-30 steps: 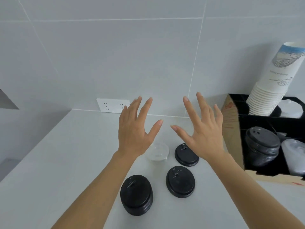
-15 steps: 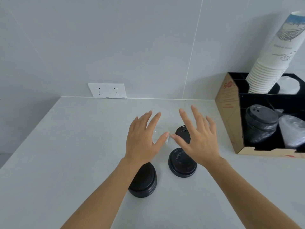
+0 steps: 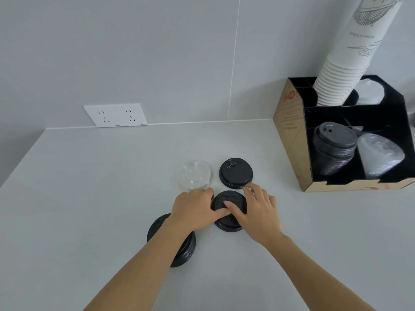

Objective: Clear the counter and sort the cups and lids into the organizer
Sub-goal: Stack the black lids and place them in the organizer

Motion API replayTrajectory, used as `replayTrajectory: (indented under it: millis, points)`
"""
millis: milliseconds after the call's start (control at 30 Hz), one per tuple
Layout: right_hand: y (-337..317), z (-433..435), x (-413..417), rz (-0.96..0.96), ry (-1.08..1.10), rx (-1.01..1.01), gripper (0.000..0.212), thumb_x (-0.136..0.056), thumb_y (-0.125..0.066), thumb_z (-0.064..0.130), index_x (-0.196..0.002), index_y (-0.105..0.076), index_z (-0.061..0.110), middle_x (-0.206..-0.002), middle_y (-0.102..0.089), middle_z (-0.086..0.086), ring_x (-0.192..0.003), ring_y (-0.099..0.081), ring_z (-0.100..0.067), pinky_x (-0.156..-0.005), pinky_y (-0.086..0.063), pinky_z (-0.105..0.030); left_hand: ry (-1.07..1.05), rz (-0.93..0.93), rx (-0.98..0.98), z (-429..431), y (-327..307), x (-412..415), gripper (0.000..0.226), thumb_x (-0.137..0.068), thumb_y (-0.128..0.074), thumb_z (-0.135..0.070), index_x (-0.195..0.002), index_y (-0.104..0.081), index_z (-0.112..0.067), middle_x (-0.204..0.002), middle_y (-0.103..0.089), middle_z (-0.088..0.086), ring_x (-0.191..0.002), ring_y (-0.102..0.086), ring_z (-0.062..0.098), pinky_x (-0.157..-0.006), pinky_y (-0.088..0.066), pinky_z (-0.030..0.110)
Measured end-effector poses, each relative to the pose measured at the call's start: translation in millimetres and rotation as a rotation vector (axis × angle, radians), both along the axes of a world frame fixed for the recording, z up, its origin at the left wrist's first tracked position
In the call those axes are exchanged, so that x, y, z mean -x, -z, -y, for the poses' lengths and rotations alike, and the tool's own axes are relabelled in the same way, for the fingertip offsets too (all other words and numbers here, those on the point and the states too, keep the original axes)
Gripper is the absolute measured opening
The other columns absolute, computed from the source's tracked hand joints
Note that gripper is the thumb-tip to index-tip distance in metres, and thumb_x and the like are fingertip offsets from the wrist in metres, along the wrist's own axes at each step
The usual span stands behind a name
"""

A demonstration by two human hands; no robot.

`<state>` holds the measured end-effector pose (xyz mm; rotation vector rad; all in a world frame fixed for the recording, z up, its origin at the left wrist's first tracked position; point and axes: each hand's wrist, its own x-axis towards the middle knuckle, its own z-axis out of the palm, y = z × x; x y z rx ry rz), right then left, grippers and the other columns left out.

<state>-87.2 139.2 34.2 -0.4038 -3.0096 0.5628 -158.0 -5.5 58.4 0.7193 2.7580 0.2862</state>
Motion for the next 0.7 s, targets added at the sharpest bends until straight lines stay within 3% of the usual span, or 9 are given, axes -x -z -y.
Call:
replayTrajectory:
  millis: [100, 167, 367, 533, 633, 700]
  points:
    - [10, -3, 2, 0.057, 0.033, 0.144, 0.06, -0.089, -0.044, 0.057, -0.129, -0.051, 0.013, -0.147, -0.035, -0.001, -0.136, -0.028, -0.017, -0.109, -0.016, -0.032, -0.026, 0.086, -0.014, -4, 0, 3, 0.055, -0.076, -0.054, -0.065, -0.103, -0.054, -0.017, -0.089, -0.059, -0.005, -0.084, -0.059, 0.019, -0.07, -0.042, 0.031]
    - [10, -2, 4, 0.061, 0.071, 0.244, 0.055, -0.088, -0.049, 0.052, -0.127, -0.051, 0.013, -0.147, -0.034, 0.0, -0.137, -0.025, -0.016, -0.11, -0.014, -0.031, -0.05, 0.151, -0.036, -7, 0, 3, 0.052, -0.077, -0.057, -0.062, -0.102, -0.053, -0.017, -0.095, -0.058, -0.003, -0.086, -0.058, 0.019, -0.071, -0.043, 0.032]
    - [2, -2, 13, 0.167, 0.158, 0.375, 0.054, -0.084, -0.061, 0.045, -0.123, -0.049, 0.009, -0.142, -0.035, 0.0, -0.131, -0.03, -0.019, -0.105, -0.018, -0.031, -0.157, 0.263, -0.136, -12, 5, -4, 0.057, -0.08, -0.061, -0.054, -0.118, -0.05, -0.014, -0.114, -0.049, 0.001, -0.1, -0.053, 0.021, -0.08, -0.044, 0.035]
    - [-6, -4, 14, 0.221, 0.178, 0.427, 0.052, -0.08, -0.065, 0.045, -0.112, -0.045, 0.01, -0.118, -0.045, -0.002, -0.117, -0.04, -0.022, -0.099, -0.029, -0.031, -0.209, 0.345, -0.238, -11, 8, -4, 0.059, -0.076, -0.068, -0.048, -0.121, -0.053, -0.012, -0.118, -0.043, -0.001, -0.108, -0.047, 0.018, -0.086, -0.043, 0.034]
    - [-12, -6, 14, 0.242, 0.217, 0.715, 0.046, -0.078, -0.071, 0.035, -0.101, -0.039, 0.009, -0.101, -0.053, -0.005, -0.096, -0.053, -0.023, -0.082, -0.048, -0.034, -0.24, 0.379, -0.288, -11, 7, -2, 0.055, -0.075, -0.073, -0.039, -0.117, -0.057, -0.007, -0.126, -0.035, 0.003, -0.121, -0.036, 0.02, -0.092, -0.037, 0.028]
    - [-14, -5, 13, 0.229, 0.253, 0.925, 0.045, -0.079, -0.073, 0.026, -0.102, -0.038, 0.01, -0.097, -0.054, -0.004, -0.086, -0.054, -0.018, -0.066, -0.046, -0.026, -0.258, 0.413, -0.299, -11, 6, -2, 0.052, -0.075, -0.074, -0.037, -0.114, -0.057, -0.008, -0.119, -0.035, 0.002, -0.119, -0.036, 0.02, -0.092, -0.035, 0.026]
